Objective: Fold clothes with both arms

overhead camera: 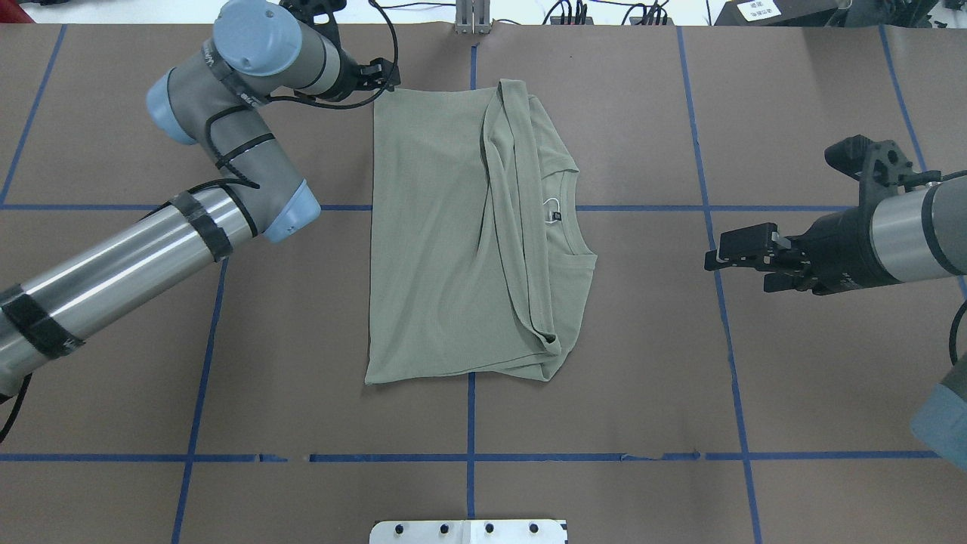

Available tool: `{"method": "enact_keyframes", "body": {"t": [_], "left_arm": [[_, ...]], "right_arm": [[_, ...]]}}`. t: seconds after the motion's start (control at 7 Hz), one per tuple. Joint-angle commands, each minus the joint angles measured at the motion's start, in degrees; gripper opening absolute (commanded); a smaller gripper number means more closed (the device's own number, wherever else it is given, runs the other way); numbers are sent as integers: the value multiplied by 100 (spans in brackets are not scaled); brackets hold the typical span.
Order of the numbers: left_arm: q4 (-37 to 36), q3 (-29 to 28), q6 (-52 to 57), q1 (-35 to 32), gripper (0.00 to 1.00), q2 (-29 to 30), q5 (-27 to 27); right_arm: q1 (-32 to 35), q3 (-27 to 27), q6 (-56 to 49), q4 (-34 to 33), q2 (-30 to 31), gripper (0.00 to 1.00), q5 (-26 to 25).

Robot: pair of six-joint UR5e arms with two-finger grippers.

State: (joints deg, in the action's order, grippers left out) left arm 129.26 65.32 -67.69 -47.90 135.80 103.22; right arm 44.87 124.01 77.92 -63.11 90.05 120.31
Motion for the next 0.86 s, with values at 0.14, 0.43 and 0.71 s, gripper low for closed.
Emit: {"method": "enact_keyframes", "body": {"t": [0.14,0.43,0.71], "left_arm": [[-1049,2023,98,-9,100,-1079,181],[-1901,2982,518,-17,100,-1405,181],[-1966,3564,520,-17,100,-1871,294]], "right_arm": [[-776,-592,-950,-2294,-1956,100,-804],[-1119,-1524,-1112,-2592,-2955,100,-1105],[-1619,-1932,-1759,-2601,-3143,100,-1464]]}}
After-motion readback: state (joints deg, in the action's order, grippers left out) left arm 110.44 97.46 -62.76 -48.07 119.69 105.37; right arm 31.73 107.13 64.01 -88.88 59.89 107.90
